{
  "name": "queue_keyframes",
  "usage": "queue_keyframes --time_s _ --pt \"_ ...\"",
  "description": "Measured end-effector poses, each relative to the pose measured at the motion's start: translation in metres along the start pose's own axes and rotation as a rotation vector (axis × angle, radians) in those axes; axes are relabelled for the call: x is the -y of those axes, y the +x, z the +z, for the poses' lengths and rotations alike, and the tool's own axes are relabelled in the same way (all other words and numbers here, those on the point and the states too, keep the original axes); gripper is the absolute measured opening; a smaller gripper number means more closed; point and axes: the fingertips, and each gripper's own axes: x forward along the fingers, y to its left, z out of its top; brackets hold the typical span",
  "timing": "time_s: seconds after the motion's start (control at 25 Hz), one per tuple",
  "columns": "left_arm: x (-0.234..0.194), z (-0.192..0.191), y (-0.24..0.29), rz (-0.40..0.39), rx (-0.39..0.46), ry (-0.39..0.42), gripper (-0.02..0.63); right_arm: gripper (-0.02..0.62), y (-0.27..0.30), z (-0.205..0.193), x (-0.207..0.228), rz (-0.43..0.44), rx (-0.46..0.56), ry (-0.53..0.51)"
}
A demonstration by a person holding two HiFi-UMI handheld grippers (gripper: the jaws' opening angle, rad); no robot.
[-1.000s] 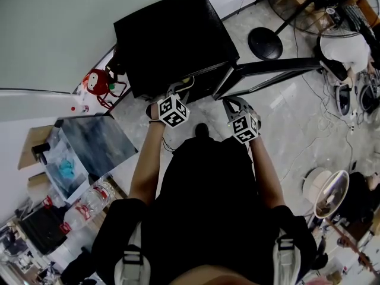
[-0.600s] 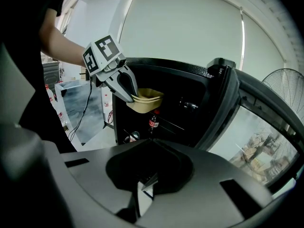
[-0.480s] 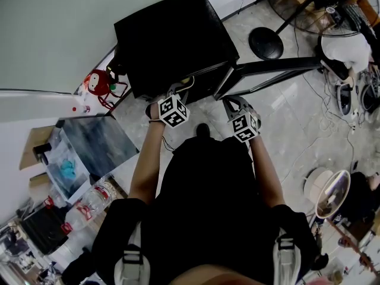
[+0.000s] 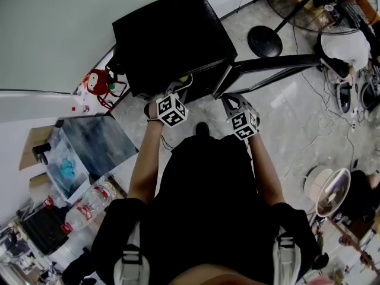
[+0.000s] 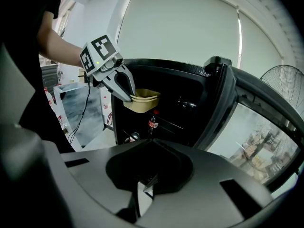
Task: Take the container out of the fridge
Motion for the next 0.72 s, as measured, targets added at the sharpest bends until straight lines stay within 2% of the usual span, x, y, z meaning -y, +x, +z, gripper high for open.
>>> queue_keyframes --time_s 0.44,0.72 --pt "0.014 0.010 -0.008 0.000 0.003 -0.024 0.039 -0.001 -0.013 -0.006 0.004 0.015 0.007 -0.013" --pt "0.021 0.025 -0.020 0.029 0.011 -0.059 0.037 -0.002 -0.026 -0.004 0.004 0.054 0.024 -0.039"
